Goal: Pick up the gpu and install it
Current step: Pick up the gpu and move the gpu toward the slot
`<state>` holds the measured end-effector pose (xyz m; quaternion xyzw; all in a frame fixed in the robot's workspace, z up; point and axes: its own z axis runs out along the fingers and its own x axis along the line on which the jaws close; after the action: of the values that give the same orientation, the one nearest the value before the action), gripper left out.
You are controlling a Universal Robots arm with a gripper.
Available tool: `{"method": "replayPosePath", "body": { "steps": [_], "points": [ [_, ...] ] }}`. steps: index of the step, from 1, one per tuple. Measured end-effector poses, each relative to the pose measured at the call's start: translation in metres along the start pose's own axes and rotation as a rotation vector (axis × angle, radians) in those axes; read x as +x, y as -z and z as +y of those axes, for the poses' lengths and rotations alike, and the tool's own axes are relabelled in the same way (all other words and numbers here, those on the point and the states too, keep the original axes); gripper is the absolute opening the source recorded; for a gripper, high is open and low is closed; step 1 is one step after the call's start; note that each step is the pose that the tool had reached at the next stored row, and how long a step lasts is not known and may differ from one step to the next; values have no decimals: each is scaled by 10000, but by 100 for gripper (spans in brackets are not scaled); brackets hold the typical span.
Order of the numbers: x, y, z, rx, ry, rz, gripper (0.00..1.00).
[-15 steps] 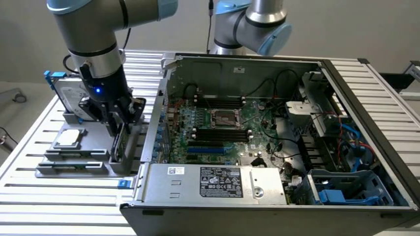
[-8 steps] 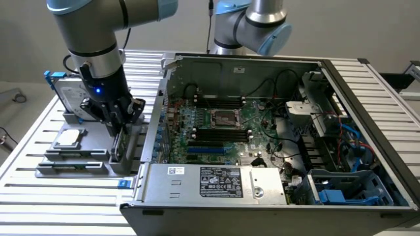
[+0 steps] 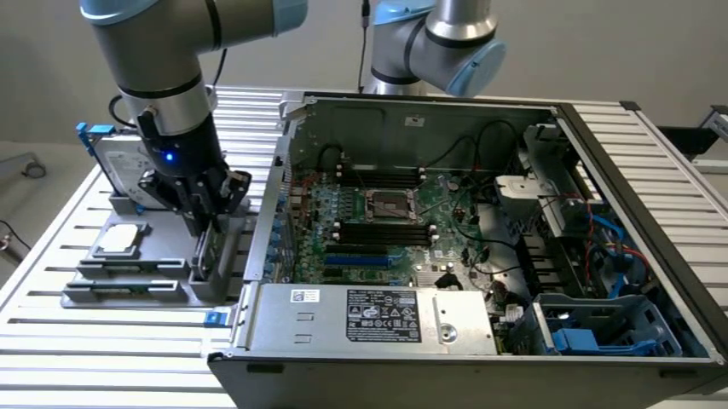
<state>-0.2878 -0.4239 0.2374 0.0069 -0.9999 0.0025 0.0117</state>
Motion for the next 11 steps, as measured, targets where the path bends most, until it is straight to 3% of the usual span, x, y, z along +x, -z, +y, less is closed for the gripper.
{"method": "replayPosePath", "body": {
  "steps": [11],
  "points": [
    [34,-1,0,1,0,-1,27]
  ]
}}
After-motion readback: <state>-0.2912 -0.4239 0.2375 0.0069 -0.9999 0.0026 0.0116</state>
